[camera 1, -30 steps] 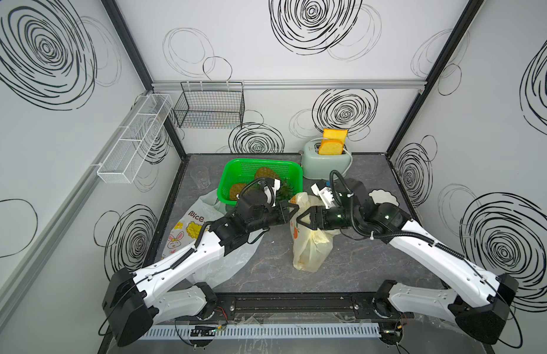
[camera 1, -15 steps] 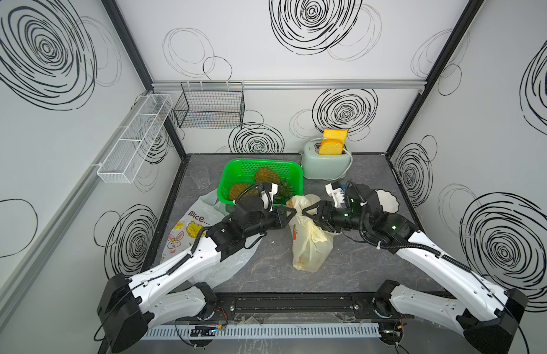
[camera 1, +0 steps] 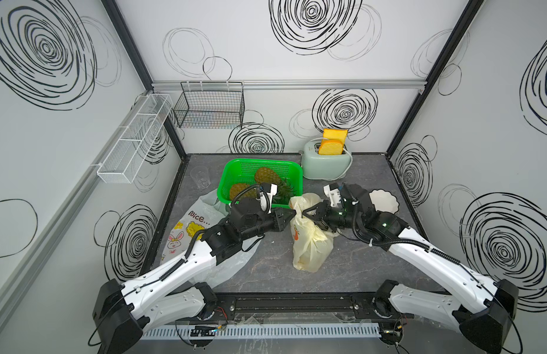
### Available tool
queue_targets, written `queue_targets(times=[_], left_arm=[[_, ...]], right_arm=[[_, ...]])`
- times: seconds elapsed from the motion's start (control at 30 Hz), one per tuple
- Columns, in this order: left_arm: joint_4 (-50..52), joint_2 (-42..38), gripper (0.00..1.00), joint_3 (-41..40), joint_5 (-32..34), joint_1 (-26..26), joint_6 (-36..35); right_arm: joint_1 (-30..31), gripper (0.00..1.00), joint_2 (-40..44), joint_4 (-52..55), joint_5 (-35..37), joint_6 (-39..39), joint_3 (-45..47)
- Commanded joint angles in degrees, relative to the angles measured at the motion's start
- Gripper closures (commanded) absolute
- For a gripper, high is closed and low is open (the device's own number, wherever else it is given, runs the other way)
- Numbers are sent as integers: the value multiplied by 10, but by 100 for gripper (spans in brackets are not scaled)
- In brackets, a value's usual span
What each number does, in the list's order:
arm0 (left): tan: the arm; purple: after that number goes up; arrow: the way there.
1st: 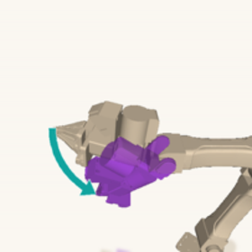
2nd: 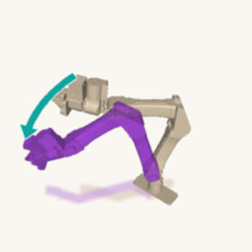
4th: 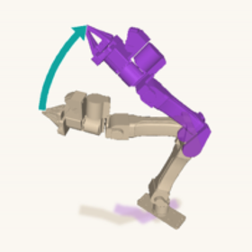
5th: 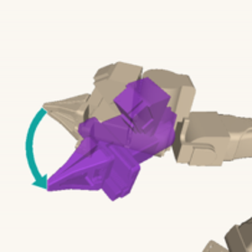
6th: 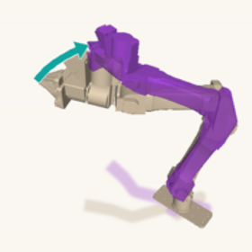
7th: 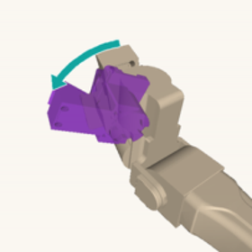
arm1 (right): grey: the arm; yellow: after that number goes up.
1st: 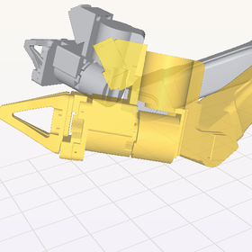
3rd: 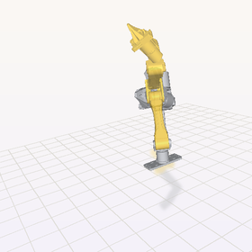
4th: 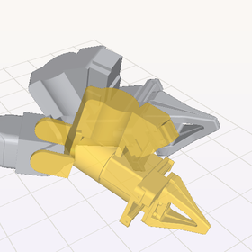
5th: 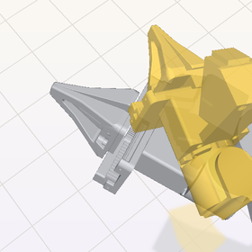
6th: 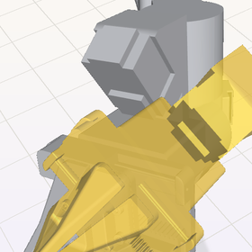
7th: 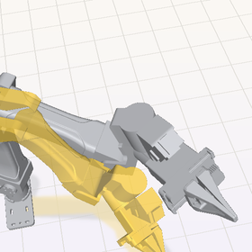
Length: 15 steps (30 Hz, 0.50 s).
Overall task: Place the pineapple into a plastic bag & tie a knot
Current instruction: Cross the plastic bag at the center of the board.
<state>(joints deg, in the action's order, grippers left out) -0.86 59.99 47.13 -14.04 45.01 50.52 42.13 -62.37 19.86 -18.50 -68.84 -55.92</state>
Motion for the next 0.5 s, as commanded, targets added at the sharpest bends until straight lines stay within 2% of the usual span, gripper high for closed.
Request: queue_targets(times=[0.0, 0.07, 0.37, 0.47], left_arm=[[13, -11, 100, -4, 2, 4, -19], [29, -14, 100, -7, 6, 4, -23], [78, -25, 100, -19, -2, 0, -33], [84, -18, 100, -20, -10, -4, -38]], right_arm=[[-3, 96, -5, -43, 0, -6, 3], [-5, 100, -1, -40, 2, 2, 2], [-29, 100, 37, -53, -12, 39, 22], [-39, 100, 45, -67, -39, 56, 29]])
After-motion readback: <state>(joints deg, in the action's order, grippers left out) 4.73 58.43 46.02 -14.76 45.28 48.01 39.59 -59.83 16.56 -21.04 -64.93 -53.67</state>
